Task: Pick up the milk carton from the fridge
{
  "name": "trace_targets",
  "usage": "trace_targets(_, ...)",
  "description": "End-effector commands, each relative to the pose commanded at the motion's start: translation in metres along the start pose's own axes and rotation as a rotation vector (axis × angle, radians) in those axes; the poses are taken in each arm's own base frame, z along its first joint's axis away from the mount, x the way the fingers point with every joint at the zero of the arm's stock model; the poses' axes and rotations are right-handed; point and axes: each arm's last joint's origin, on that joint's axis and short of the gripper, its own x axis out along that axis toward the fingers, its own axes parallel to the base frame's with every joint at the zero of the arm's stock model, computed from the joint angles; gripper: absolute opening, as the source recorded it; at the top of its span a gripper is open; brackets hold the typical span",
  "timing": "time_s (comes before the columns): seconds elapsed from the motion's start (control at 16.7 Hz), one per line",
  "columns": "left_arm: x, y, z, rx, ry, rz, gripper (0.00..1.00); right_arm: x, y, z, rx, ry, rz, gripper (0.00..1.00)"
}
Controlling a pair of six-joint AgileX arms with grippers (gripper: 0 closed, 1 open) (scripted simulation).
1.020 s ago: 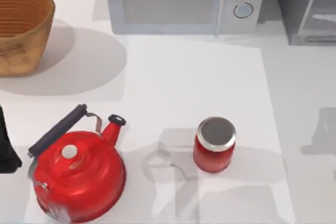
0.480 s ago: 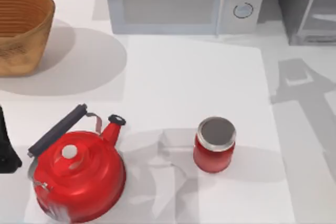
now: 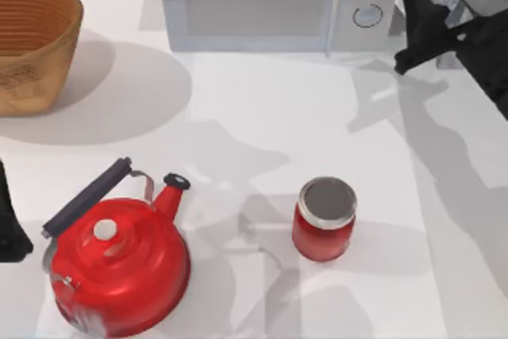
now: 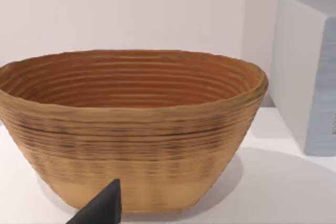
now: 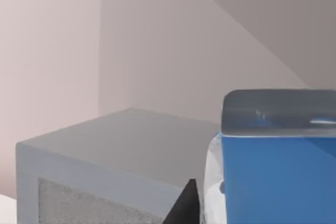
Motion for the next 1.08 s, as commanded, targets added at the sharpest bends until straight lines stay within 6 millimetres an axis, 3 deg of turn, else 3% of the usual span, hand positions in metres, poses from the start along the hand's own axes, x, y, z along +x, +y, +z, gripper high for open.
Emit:
trace_targets(0.24, 0.0, 0.0, 0.0, 0.0, 0.0, 0.0, 1.0, 0.019, 0.02, -0.059, 0.036, 0.059, 0.117, 0.0)
trace_targets(0.6, 0.0, 0.0, 0.0, 0.0, 0.0, 0.0, 1.0, 0.018, 0.045, -0.124, 0.082, 0.157, 0.242, 0.0)
trace_targets(0.78, 0.0, 0.0, 0.0, 0.0, 0.0, 0.0, 1.0, 0.014, 0.052, -0.139, 0.095, 0.187, 0.275, 0.0)
trace_targets(1.08, 0.0, 0.0, 0.0, 0.0, 0.0, 0.0, 1.0, 0.014, 0.053, -0.141, 0.097, 0.19, 0.278, 0.0)
